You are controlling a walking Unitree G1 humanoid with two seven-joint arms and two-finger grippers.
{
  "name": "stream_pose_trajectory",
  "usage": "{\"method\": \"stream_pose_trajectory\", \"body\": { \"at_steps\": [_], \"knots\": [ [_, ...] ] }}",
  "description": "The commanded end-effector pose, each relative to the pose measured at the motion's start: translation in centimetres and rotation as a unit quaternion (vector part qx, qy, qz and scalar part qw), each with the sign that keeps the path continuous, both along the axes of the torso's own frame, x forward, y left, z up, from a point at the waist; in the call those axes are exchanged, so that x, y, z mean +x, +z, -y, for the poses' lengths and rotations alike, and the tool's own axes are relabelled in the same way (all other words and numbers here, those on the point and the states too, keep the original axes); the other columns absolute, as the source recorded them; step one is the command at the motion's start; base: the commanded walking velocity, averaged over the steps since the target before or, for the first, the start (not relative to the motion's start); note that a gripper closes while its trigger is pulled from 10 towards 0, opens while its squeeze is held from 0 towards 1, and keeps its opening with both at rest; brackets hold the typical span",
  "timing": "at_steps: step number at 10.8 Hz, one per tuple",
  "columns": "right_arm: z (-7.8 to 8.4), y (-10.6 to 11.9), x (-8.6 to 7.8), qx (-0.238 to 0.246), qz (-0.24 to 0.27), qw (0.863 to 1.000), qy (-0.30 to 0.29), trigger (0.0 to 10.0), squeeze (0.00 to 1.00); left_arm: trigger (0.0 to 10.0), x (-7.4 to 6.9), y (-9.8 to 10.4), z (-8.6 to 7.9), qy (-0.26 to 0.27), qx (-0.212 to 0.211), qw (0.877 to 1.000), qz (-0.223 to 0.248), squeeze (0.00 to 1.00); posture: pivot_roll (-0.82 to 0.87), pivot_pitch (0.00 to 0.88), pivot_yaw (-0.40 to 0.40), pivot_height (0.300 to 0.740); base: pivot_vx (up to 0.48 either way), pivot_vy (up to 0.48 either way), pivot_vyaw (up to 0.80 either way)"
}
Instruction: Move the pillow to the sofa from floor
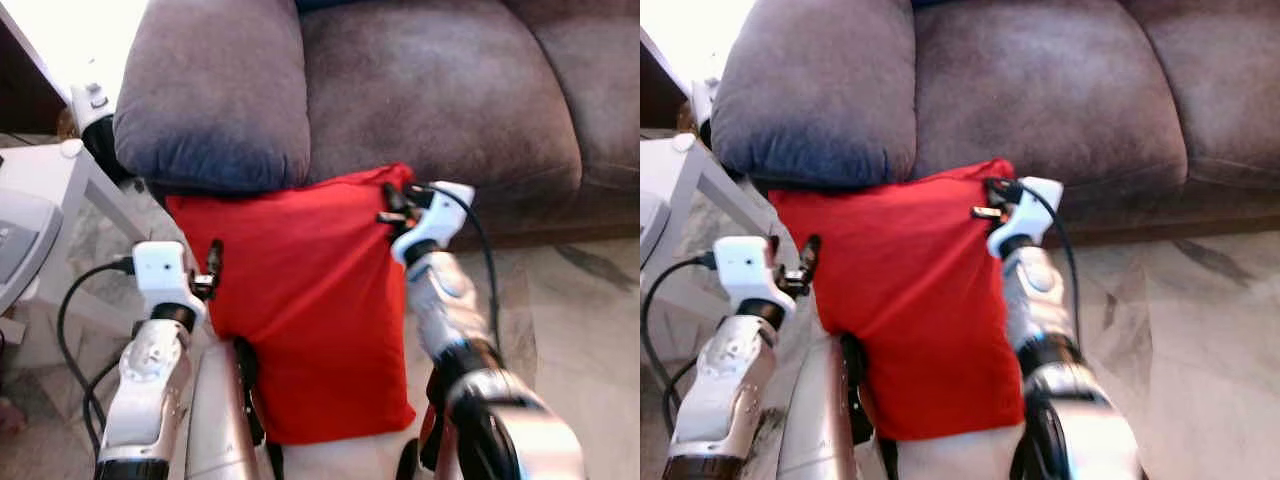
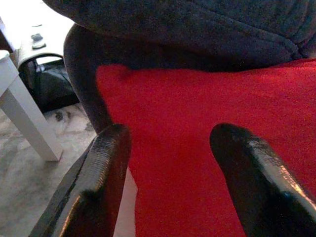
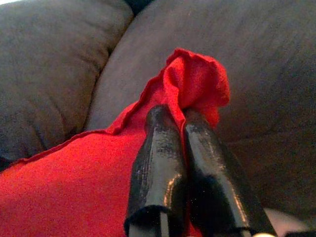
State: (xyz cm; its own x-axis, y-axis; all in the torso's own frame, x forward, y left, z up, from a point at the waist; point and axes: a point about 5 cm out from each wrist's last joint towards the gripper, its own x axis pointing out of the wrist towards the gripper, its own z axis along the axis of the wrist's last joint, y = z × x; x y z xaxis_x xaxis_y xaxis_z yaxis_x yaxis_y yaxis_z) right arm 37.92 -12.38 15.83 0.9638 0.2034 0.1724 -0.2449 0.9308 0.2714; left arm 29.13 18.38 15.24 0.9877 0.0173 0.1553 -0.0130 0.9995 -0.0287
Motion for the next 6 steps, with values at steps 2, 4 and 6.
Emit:
{"method": "stream_pose_trajectory", "body": {
  "at_steps": [2, 4, 6],
  "knots": [
    [1.7, 0.6, -1.1, -0.038, 0.046, 0.997, -0.043, 10.0, 0.00, 10.0, -0.4, -1.1, -0.1, 0.005, -0.006, 1.000, -0.015, 0.00, 0.17, 0.226, 0.030, 0.485, 0.000, 0.000, 0.00],
    [2.8, -0.4, -1.9, -0.057, 0.033, 0.996, -0.066, 10.0, 0.00, 10.0, 0.1, -1.0, 0.0, 0.002, 0.000, 1.000, -0.008, 0.00, 0.15, 0.211, 0.029, 0.485, 0.000, 0.000, 0.00],
    [2.4, -0.8, -2.5, -0.077, 0.026, 0.995, -0.058, 10.0, 0.00, 10.0, 0.3, -1.0, 0.2, 0.000, 0.001, 1.000, -0.006, 0.00, 0.15, 0.206, 0.029, 0.485, 0.000, 0.000, 0.00]
  ]
}}
